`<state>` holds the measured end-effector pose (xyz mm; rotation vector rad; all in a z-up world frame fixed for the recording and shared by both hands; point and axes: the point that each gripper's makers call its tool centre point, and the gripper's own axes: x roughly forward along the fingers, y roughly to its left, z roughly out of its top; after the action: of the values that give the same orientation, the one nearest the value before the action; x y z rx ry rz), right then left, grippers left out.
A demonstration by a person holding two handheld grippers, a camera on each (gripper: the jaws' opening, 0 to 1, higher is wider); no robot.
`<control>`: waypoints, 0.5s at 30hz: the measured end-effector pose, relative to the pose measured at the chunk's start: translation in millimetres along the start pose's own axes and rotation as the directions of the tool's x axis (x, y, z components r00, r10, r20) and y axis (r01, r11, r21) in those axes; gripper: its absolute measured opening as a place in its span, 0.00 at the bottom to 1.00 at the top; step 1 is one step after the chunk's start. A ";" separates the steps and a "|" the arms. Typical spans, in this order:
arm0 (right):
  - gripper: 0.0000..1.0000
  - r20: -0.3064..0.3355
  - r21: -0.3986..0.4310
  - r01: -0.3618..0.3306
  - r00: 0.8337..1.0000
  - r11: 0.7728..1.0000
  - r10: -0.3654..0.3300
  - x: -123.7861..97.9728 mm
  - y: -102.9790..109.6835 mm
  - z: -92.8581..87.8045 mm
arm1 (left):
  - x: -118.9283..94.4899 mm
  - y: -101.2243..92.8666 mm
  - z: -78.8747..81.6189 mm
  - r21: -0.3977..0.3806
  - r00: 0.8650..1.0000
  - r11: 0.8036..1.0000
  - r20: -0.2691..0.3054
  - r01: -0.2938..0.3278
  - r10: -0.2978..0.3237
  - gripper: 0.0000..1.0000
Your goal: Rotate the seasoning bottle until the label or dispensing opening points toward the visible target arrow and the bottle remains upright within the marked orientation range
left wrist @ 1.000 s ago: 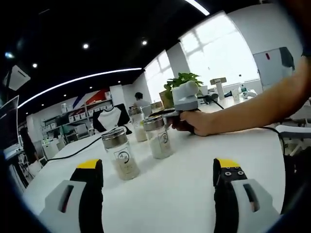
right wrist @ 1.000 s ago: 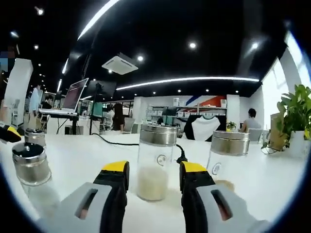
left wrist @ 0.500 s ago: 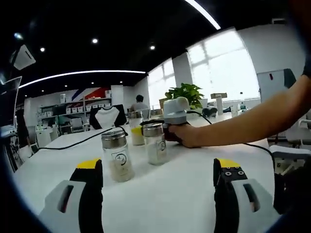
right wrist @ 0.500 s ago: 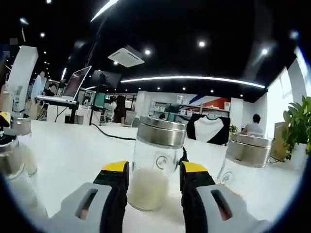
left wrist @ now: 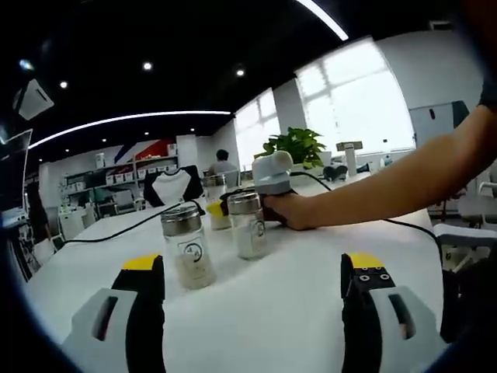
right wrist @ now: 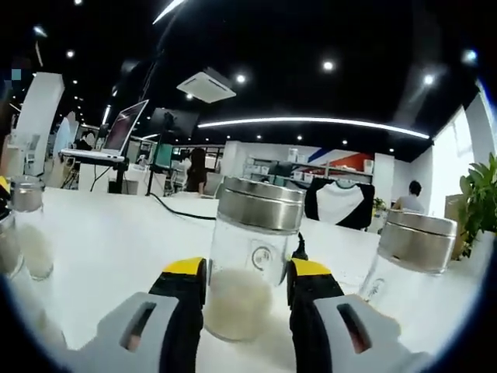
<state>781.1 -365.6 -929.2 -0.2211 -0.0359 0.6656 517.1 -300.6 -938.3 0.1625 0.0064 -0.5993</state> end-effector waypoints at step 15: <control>0.37 0.002 0.098 -0.027 1.000 0.995 0.027 -4.7 -2.7 0.0 | 0.1 4.4 -2.3 0.011 1.000 1.000 -0.011 -0.021 0.021 0.99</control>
<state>779.0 -370.6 -928.5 -0.1265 -0.0011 0.6923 519.6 -296.7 -939.9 0.1762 0.0123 -0.5780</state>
